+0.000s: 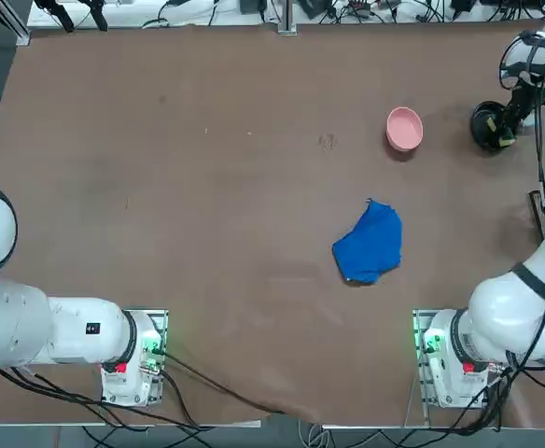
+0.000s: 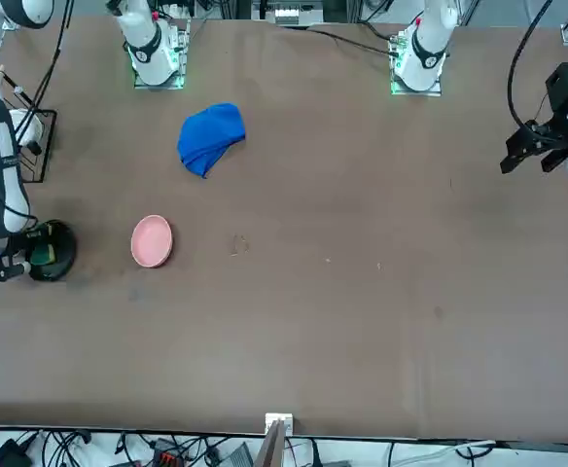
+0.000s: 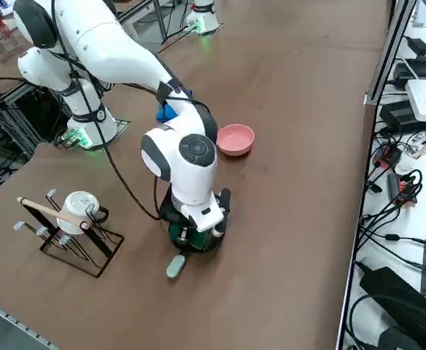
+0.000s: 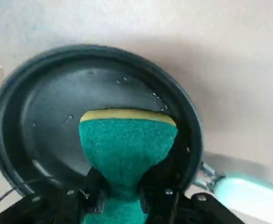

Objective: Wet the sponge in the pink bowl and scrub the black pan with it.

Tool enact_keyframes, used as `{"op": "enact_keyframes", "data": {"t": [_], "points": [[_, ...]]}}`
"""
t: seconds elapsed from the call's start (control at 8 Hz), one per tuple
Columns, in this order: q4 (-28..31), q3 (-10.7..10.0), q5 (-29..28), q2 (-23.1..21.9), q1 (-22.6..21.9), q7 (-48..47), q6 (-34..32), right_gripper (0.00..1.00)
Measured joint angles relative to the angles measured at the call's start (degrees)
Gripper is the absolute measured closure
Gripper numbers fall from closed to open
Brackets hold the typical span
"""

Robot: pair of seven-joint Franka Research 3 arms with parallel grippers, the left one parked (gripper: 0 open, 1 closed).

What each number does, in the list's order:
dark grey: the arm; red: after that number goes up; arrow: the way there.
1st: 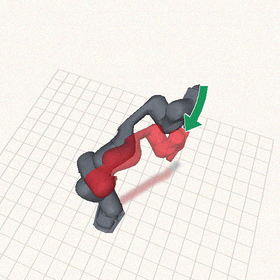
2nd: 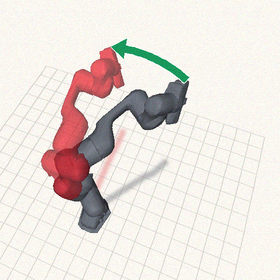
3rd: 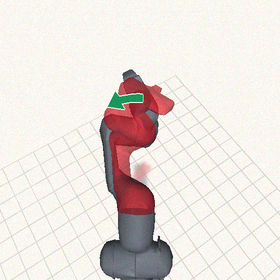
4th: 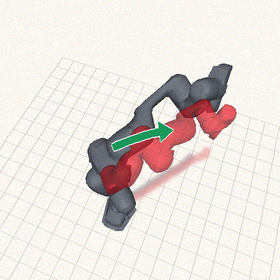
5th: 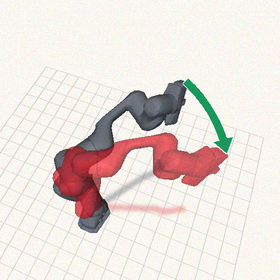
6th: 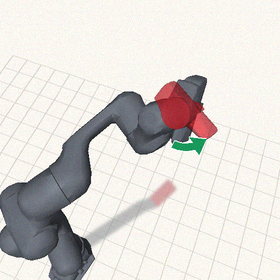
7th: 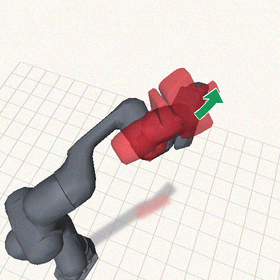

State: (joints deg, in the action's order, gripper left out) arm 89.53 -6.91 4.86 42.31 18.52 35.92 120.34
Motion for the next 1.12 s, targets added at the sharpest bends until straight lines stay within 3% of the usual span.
{"op": "enact_keyframes", "data": {"t": [0.75, 1.12], "points": [[-0.5, 0.0, 0.1, -0.3, -7.0, -6.7, -4.3, 0.63], [0.7, -0.4, 0.1, -2.0, -6.9, -6.7, -7.9, 0.63]]}}
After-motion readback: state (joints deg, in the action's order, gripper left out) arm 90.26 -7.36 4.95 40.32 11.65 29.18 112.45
